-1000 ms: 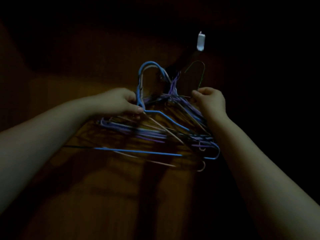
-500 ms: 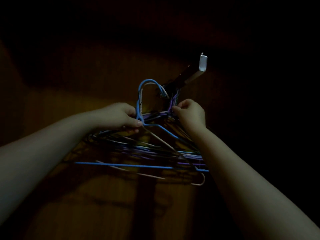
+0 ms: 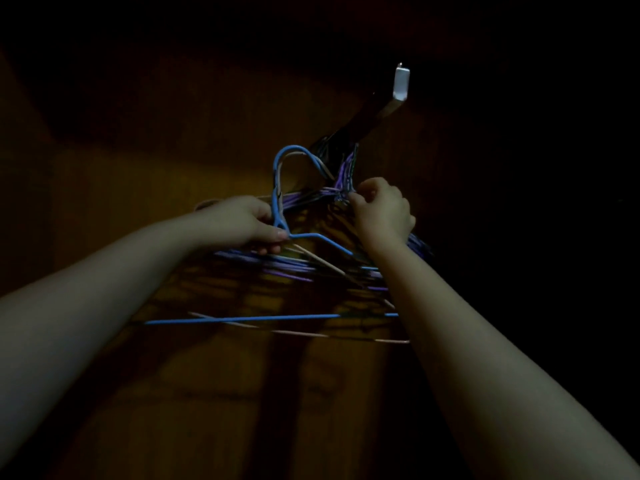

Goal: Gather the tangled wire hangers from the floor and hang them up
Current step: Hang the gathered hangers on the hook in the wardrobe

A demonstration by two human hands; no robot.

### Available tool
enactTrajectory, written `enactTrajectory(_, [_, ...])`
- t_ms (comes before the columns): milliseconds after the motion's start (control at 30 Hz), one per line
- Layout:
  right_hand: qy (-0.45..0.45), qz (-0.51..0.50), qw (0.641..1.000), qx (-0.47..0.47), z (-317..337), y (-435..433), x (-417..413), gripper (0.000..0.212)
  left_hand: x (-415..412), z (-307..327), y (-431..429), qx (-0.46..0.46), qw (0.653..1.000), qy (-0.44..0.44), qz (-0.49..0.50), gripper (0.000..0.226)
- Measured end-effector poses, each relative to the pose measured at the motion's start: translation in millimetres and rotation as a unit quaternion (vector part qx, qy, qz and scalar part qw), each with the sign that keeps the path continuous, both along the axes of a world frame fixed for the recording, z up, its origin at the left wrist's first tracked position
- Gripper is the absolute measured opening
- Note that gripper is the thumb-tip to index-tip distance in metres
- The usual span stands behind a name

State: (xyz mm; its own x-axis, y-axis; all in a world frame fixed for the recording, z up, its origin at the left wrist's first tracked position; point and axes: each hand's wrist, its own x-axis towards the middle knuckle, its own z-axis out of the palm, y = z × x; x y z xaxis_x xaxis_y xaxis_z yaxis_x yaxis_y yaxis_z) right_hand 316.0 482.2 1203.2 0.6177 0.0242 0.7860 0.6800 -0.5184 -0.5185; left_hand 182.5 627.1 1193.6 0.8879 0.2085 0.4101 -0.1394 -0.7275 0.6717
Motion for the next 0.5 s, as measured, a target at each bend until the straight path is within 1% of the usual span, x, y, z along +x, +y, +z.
enactTrajectory(67, [0.008, 0.006, 0.999, 0.049, -16, -6, -11, 0.035, -3, -9, -1, 0.010, 1.000, -0.001, 0.008, 0.012])
enactTrajectory(133, [0.003, 0.007, 0.996, 0.084, -38, -13, -29, 0.036, -5, -21, -4, 0.002, 1.000, -0.008, 0.010, 0.010])
enactTrajectory(200, [-0.006, 0.035, 0.994, 0.108, -65, -17, -51, 0.030, -7, -34, -10, 0.007, 1.000, -0.008, 0.024, 0.006])
enactTrajectory(267, [-0.017, 0.093, 0.988, 0.118, -94, -16, -73, 0.023, -7, -46, -16, 0.013, 0.999, -0.009, 0.028, 0.006])
enactTrajectory(333, [0.004, 0.142, 0.984, 0.107, -124, -11, -96, 0.022, -10, -59, -23, 0.025, 0.999, -0.018, 0.031, 0.007])
enactTrajectory(433, [0.065, 0.175, 0.979, 0.087, -157, -4, -117, 0.032, -13, -81, -35, 0.067, 0.995, -0.021, 0.065, 0.012])
enactTrajectory(500, [0.094, 0.181, 0.974, 0.103, -175, -1, -123, 0.037, -18, -98, -42, 0.019, 0.998, -0.014, 0.054, 0.008])
